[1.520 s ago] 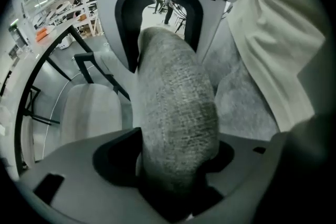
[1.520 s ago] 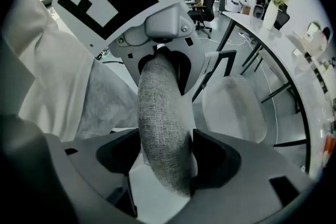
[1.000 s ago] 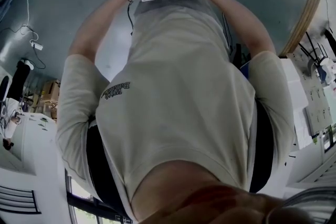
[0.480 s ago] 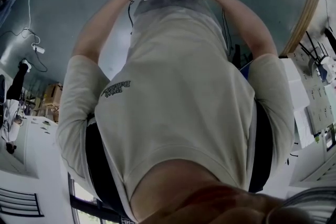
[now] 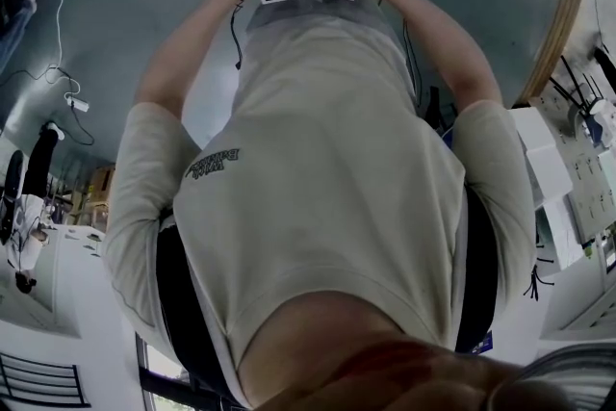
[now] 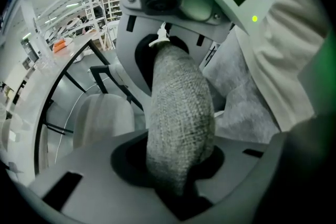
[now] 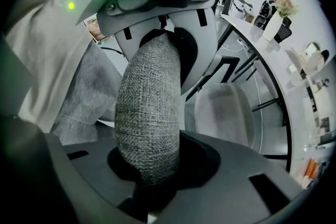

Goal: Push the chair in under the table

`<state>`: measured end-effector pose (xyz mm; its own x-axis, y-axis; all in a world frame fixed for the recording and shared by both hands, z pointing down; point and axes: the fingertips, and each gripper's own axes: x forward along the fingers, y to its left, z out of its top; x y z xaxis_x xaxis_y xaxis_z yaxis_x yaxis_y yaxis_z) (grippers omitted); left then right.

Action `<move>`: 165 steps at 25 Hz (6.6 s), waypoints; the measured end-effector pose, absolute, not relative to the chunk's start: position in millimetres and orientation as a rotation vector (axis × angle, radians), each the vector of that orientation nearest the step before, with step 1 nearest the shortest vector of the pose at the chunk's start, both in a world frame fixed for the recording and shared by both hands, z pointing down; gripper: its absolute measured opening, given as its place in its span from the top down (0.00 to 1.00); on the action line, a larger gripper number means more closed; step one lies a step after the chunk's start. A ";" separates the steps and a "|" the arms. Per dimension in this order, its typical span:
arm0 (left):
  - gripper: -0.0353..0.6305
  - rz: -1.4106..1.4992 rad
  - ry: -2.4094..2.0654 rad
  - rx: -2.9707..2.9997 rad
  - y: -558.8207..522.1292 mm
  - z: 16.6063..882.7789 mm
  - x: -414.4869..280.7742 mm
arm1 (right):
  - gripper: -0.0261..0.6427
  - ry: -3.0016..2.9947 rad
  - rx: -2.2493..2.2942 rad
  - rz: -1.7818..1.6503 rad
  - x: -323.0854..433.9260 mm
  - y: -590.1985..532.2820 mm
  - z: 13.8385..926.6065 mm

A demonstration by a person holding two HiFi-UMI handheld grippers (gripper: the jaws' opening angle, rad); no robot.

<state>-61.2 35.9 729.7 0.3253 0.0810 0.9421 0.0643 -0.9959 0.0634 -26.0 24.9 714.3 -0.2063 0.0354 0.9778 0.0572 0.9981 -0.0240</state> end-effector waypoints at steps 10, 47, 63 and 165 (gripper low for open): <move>0.80 1.827 0.079 2.587 -24.8 723.5 -41.3 | 0.79 -1.792 -0.032 -0.054 -7.7 -35.5 707.8; 0.82 1.884 -0.050 2.614 -192.9 723.6 -8.9 | 0.76 -1.837 0.005 -0.175 22.7 -210.1 705.8; 0.81 1.891 -0.013 2.565 -238.0 722.8 -22.3 | 0.76 -1.850 -0.061 -0.170 10.8 -253.7 704.0; 0.93 0.006 -1.388 2.892 -346.7 163.5 -120.8 | 0.95 -2.833 1.137 -0.178 -56.1 -353.7 150.1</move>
<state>-120.8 -346.7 163.5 0.6260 -0.7795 -0.0252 -0.7792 -0.6238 -0.0608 -56.1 -353.7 150.1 -0.7206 -0.6924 0.0345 -0.6827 0.7174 0.1389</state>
